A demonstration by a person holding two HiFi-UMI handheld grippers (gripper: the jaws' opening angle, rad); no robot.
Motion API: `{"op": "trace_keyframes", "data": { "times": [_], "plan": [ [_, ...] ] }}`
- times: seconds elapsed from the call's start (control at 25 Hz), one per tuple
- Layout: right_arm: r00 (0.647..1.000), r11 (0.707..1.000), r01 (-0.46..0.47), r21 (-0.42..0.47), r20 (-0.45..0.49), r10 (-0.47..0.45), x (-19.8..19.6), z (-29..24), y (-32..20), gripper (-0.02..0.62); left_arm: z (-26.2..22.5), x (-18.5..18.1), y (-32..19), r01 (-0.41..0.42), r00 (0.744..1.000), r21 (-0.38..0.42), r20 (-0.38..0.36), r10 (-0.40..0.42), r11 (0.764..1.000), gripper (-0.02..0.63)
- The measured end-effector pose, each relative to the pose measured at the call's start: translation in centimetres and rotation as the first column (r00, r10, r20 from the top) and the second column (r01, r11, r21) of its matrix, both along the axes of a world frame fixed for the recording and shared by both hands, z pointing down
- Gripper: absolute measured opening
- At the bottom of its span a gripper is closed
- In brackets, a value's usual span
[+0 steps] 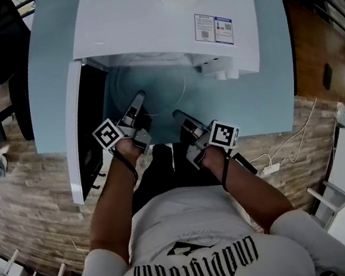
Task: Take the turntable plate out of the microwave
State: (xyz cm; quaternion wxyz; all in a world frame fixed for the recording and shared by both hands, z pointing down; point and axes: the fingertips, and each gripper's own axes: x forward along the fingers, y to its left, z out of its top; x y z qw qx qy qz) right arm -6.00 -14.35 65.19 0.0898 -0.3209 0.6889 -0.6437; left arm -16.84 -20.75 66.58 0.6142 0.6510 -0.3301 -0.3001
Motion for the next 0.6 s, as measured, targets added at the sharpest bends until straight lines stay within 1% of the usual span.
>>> {"op": "trace_keyframes", "data": {
  "times": [0.12, 0.24, 0.36, 0.48, 0.6],
  "plan": [
    [1.000, 1.000, 0.001, 0.016, 0.015, -0.001, 0.0, -1.3, 0.8, 0.034, -1.4, 0.1, 0.8, -0.003, 1.000, 0.023, -0.011, 0.003, 1.000, 0.078],
    [1.000, 0.999, 0.011, 0.044, 0.018, -0.012, 0.1, -2.8, 1.9, 0.034, -2.8, 0.4, 2.0, -0.001, 0.999, 0.029, -0.033, 0.002, 1.000, 0.077],
    [1.000, 0.999, 0.008, 0.045, 0.024, -0.009, 0.3, -3.8, 3.4, 0.034, -4.1, 0.6, 3.4, 0.005, 0.999, 0.037, -0.047, -0.004, 0.999, 0.077],
    [1.000, 0.999, -0.001, 0.039, 0.024, 0.001, 0.5, -4.6, 5.1, 0.034, -5.0, 0.9, 5.1, 0.010, 0.998, 0.023, -0.061, -0.009, 1.000, 0.077],
    [1.000, 0.998, 0.007, 0.060, 0.018, -0.008, 0.6, -5.8, 6.2, 0.034, -5.9, 0.9, 6.3, 0.003, 0.998, 0.035, -0.057, -0.001, 0.999, 0.077]
  ]
}}
